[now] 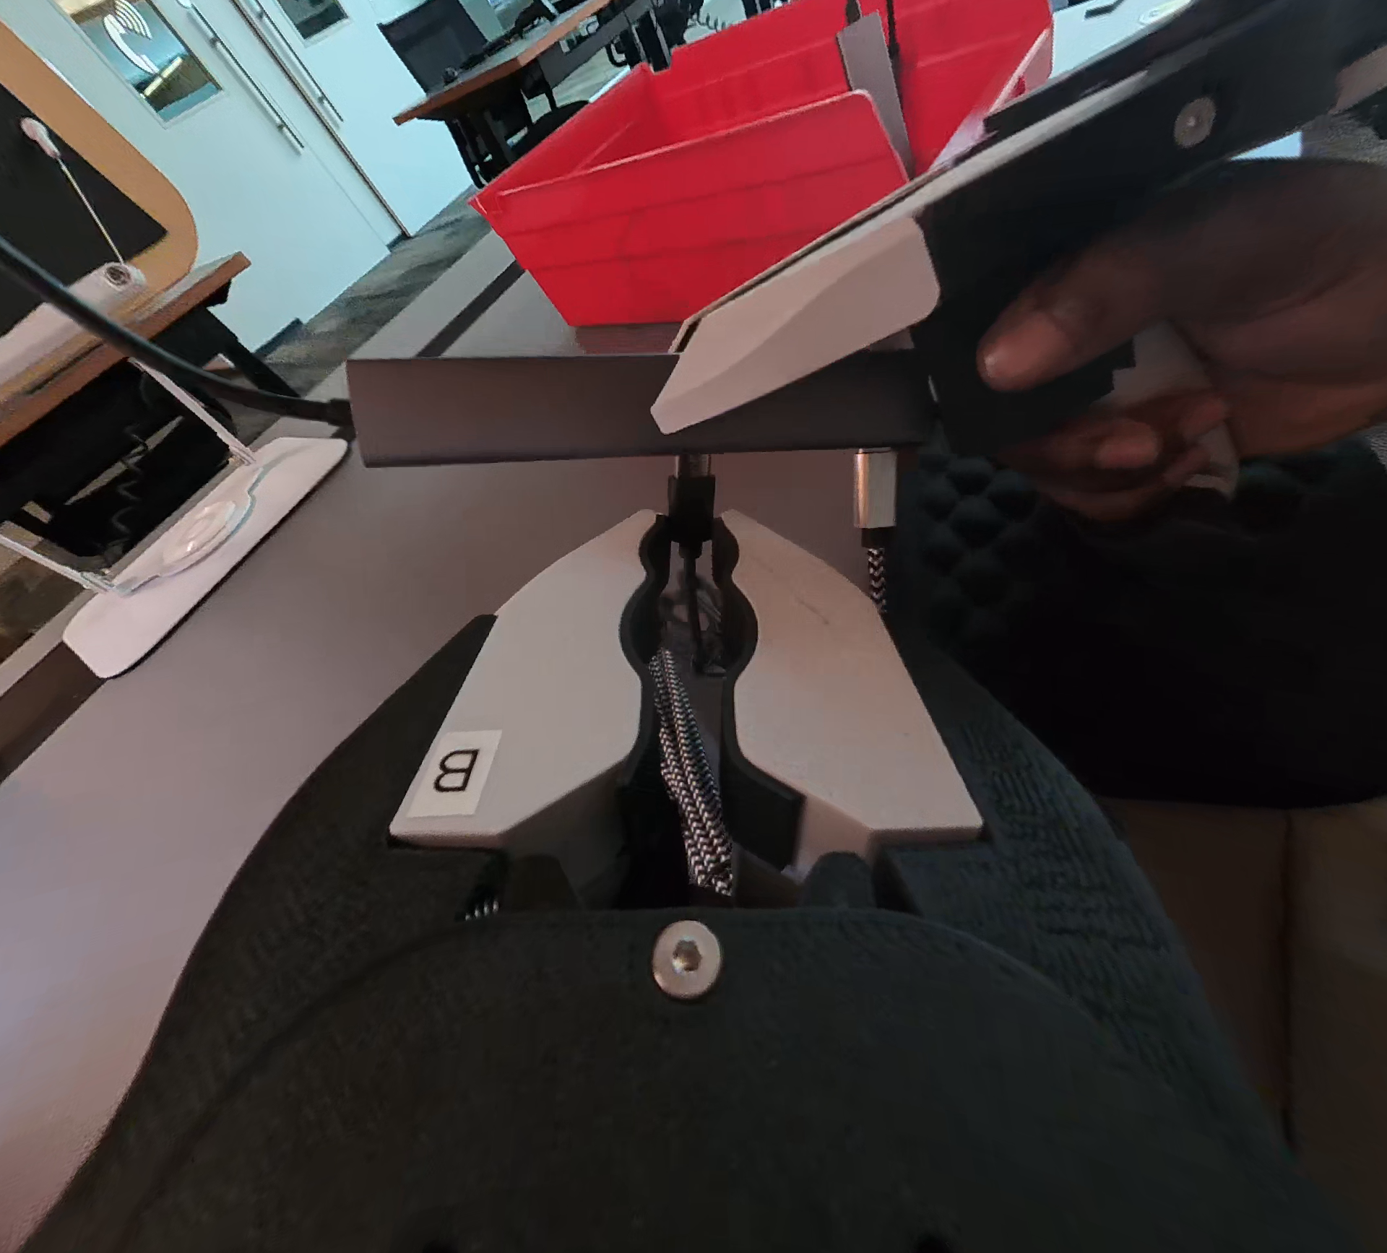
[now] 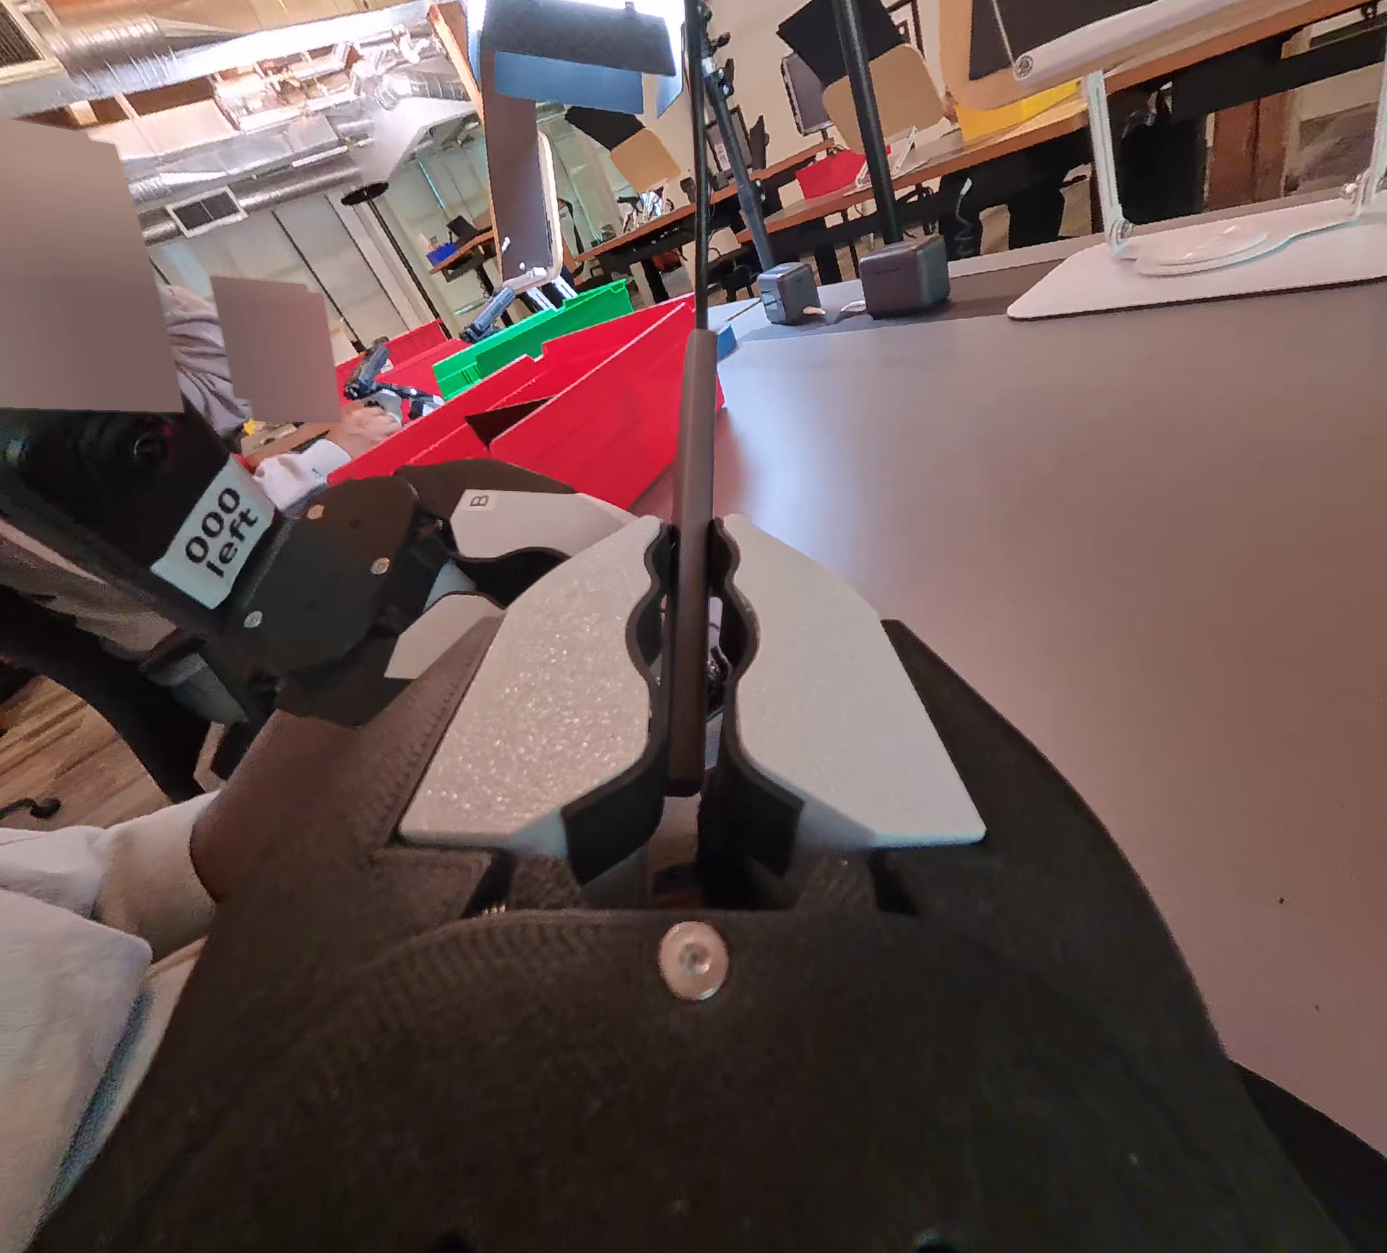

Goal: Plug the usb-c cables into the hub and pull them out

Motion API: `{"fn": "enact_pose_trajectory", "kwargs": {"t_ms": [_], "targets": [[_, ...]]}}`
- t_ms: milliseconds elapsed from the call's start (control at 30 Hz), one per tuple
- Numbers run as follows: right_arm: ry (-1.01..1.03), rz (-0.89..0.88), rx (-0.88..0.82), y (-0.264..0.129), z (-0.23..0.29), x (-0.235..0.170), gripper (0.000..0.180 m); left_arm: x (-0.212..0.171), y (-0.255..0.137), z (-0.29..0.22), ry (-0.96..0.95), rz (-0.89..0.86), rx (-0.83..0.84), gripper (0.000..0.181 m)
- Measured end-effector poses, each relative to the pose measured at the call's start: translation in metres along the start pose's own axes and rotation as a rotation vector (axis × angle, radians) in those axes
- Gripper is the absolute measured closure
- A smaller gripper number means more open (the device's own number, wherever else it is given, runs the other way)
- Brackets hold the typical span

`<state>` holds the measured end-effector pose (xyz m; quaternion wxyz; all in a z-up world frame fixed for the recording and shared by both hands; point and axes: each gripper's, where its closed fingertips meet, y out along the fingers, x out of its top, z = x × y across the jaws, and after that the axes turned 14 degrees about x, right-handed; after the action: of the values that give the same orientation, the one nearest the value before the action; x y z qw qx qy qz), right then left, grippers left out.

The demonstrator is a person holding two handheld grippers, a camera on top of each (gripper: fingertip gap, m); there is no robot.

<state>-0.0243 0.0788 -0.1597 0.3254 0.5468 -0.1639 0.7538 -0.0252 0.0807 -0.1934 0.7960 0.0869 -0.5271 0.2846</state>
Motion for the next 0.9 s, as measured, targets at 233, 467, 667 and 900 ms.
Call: {"fn": "enact_pose_trajectory", "kwargs": {"t_ms": [233,467,667,900], "targets": [[-0.087,0.036,-0.073,0.0000,-0.0019,-0.0015,0.170,-0.0005,-0.0015,0.0013,-0.034,0.006,-0.017,0.171],[-0.037,0.030,-0.040,0.0002,-0.0028,-0.0030,0.170,0.0012,-0.0020,0.0010,-0.049,-0.004,-0.027,0.171],[-0.021,0.044,-0.030,0.0002,-0.0033,-0.0045,0.170,0.0010,-0.0020,0.0011,-0.024,-0.007,-0.009,0.171],[-0.014,0.046,-0.010,0.0009,-0.0029,-0.0049,0.170,0.0040,-0.0035,0.0033,-0.050,-0.025,-0.011,0.172]]}}
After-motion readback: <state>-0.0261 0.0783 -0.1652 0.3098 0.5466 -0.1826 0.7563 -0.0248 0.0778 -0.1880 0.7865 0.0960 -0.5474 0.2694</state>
